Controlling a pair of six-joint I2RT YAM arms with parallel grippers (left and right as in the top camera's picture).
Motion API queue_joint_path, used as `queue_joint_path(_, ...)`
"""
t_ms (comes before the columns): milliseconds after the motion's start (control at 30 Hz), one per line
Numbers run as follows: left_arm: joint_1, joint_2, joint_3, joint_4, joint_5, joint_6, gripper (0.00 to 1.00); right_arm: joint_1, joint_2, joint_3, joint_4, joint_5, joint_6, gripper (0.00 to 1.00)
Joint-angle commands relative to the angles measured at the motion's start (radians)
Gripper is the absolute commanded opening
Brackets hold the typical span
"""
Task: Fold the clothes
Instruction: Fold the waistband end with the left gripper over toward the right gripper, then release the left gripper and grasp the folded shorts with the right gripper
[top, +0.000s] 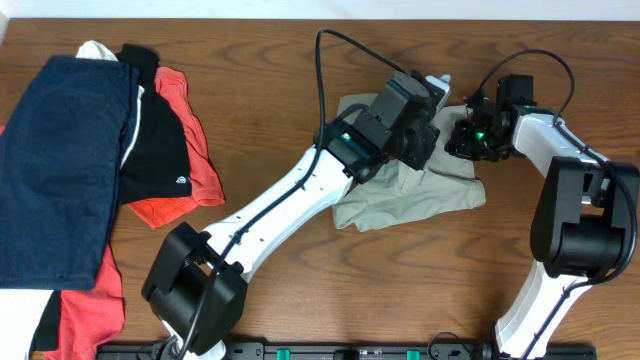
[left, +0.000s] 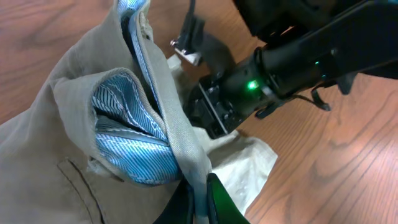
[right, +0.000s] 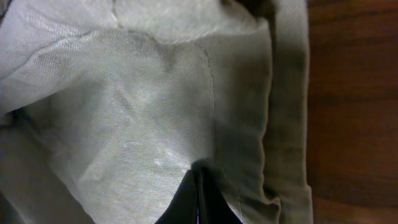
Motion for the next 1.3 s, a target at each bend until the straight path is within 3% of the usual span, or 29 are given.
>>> queue_joint_path(0, -0.002, 0.039, 0.026, 0.017, 0.012, -0.012, 0.06, 0.022, 0.05, -0.005, -0.018, 0.019, 0.012, 0.01)
queue_joint_path(167, -0.005, 0.075, 0.026, 0.037, 0.013, -0.012, 0.07, 0.022, 0.05, -0.005, -0.018, 0.019, 0.012, 0.01)
queue_joint_path(233, -0.006, 0.085, 0.026, 0.049, 0.013, -0.012, 0.39, 0.019, 0.048, -0.005, -0.017, 0.014, 0.021, 0.01)
queue_joint_path(267, -0.006, 0.087, 0.026, 0.053, 0.012, -0.012, 0.59, 0.016, 0.043, -0.005, -0.012, 0.006, 0.033, 0.02)
queue_joint_path(300, -0.006, 0.087, 0.026, 0.059, 0.012, -0.011, 0.7, 0.011, 0.035, -0.004, -0.006, -0.01, 0.039, 0.05)
queue_joint_path(400, 0.0, 0.084, 0.026, 0.081, 0.012, -0.011, 0.91, -0.014, -0.005, -0.002, 0.003, -0.047, 0.039, 0.14)
queue_joint_path(467, 0.009, 0.072, 0.026, 0.084, 0.012, -0.008, 0.96, -0.036, -0.051, -0.002, -0.002, -0.053, 0.039, 0.17)
queue_joint_path(567, 0.029, 0.044, 0.026, 0.075, 0.012, -0.008, 0.99, -0.07, -0.136, -0.002, -0.035, -0.052, 0.026, 0.26)
queue_joint_path(833, 0.161, -0.055, 0.026, -0.084, 0.0, -0.008, 0.98, -0.08, -0.243, -0.002, -0.143, -0.051, -0.04, 0.71)
queue_joint_path(967, 0.244, -0.06, 0.026, -0.198, -0.082, -0.008, 0.98, -0.046, -0.214, -0.004, -0.182, -0.036, -0.097, 0.81)
queue_joint_path(1067, 0.301, -0.06, 0.026, -0.27, -0.171, -0.008, 0.98, -0.017, -0.191, -0.004, -0.194, 0.03, -0.097, 0.84)
queue_joint_path(1267, 0.393, -0.06, 0.025, -0.338, -0.192, -0.008, 0.98, 0.039, -0.137, -0.004, -0.195, 0.173, -0.08, 0.88)
